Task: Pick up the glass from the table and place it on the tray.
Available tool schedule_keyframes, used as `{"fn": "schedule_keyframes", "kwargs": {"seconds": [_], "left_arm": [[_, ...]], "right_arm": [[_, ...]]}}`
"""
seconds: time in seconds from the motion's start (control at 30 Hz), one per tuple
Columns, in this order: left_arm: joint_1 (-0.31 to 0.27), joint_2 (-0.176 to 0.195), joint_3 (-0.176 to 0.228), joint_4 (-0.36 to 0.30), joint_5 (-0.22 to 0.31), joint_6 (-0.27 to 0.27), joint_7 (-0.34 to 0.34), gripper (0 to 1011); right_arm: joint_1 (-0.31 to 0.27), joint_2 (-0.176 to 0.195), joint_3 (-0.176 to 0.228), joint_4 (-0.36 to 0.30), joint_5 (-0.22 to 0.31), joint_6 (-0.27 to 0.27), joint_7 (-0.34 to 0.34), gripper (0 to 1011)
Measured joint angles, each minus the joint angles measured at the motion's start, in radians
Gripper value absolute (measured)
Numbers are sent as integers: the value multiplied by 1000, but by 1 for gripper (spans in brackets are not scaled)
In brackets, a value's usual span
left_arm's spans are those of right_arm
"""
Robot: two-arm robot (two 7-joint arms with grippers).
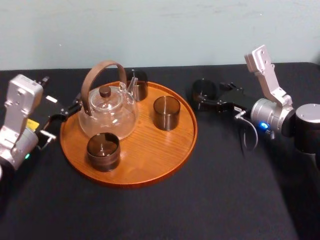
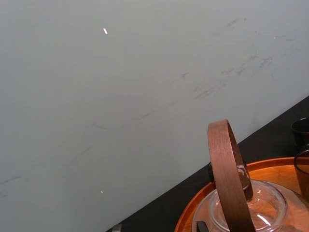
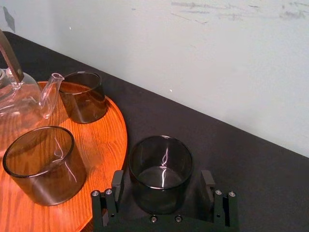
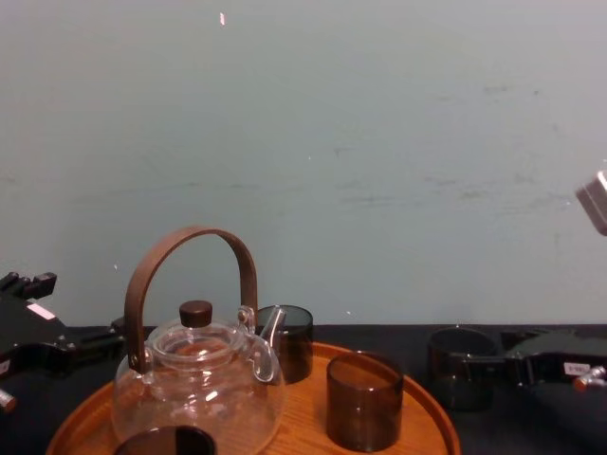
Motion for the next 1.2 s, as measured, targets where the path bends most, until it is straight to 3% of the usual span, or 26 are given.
{"fn": "schedule_keyframes", "kwargs": {"seconds": [1.2], "left_arm": [[0,0,0,0,0,0,0,1001]], "right_arm": [[104,-86,2,191,-52,-59,21,1002]]}}
